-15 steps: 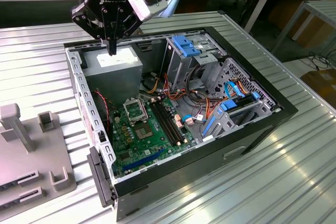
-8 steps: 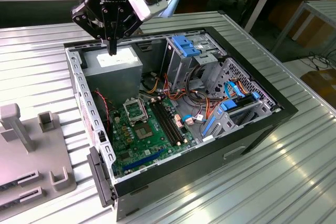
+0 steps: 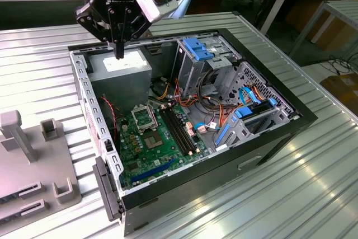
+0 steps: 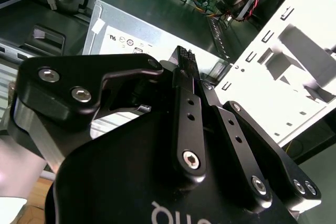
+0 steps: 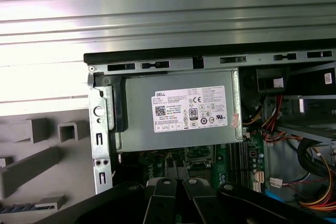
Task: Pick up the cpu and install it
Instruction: 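Reach for the cpu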
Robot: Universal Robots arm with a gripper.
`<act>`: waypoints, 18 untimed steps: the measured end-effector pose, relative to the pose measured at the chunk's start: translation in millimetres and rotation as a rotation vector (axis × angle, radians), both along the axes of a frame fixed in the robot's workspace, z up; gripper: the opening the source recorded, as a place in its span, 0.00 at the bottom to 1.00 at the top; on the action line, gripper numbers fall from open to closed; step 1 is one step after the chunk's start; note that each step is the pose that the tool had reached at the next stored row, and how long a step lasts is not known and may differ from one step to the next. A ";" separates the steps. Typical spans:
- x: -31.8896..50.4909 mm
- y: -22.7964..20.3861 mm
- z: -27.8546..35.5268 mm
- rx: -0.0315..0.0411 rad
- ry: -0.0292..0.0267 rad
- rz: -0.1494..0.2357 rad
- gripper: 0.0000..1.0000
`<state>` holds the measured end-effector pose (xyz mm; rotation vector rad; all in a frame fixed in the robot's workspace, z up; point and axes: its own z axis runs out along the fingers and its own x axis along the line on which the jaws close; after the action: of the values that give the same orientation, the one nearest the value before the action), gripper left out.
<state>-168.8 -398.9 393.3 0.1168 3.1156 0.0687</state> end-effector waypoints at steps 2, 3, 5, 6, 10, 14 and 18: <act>0.6 0.0 0.0 0.0001 -0.0001 0.000 0.11; 0.9 0.0 0.0 0.0000 -0.0001 0.000 0.11; 1.5 0.0 0.0 0.0001 -0.0002 0.000 0.11; 1.9 0.0 0.0 0.0000 -0.0001 0.000 0.11; 3.0 0.0 0.0 0.0001 -0.0002 0.000 0.11; 4.1 0.0 0.0 0.0001 -0.0004 0.000 0.11; 5.2 0.0 0.0 0.0001 -0.0005 0.000 0.11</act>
<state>-163.6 -398.8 393.2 0.1167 3.1152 0.0689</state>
